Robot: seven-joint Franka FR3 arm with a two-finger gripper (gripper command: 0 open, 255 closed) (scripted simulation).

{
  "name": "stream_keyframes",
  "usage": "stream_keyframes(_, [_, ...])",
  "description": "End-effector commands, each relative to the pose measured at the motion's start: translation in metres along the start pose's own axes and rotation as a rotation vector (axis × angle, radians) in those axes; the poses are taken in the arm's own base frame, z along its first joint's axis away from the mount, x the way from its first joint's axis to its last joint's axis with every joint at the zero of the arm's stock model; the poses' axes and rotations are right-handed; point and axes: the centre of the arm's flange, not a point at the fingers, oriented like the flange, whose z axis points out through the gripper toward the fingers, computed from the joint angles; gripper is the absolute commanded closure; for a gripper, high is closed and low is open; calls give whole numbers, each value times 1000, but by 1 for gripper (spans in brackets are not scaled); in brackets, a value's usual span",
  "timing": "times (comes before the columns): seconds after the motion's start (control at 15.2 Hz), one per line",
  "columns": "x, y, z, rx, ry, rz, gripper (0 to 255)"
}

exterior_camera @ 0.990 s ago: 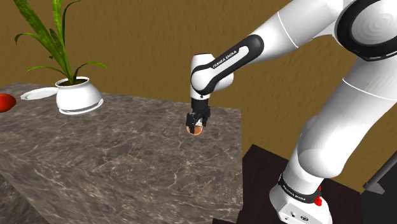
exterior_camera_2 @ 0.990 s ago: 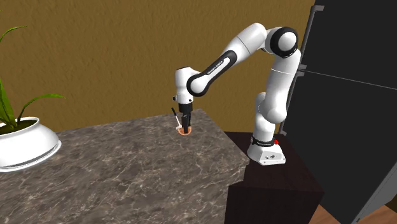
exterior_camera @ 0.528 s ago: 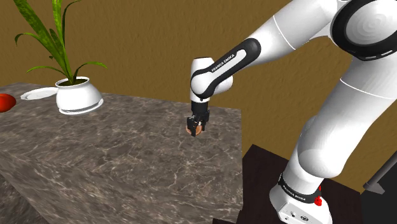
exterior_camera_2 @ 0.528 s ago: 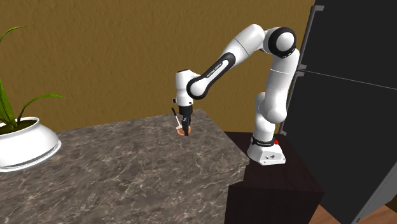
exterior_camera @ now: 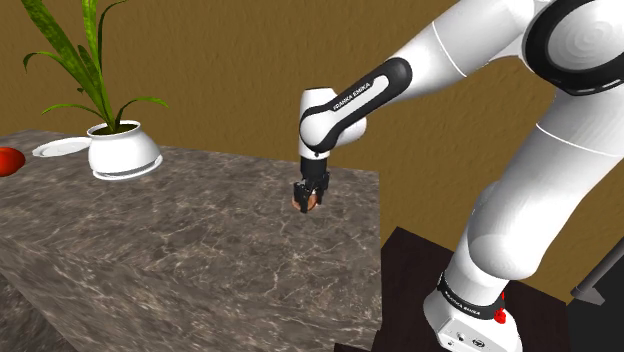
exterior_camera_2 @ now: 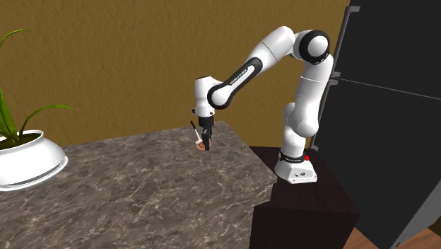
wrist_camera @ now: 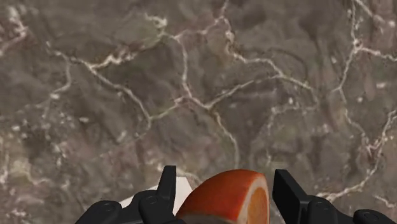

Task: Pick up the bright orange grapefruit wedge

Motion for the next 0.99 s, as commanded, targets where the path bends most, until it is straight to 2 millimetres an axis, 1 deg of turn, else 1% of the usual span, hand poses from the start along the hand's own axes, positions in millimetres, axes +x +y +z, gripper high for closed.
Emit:
stream_keyframes(0.0, [0, 0, -10, 0, 0, 0, 255])
stream_keyframes(0.79, [-4, -8, -73, 0, 0, 0, 255])
stream_keyframes(0.92, [-4, -8, -73, 0, 0, 0, 255])
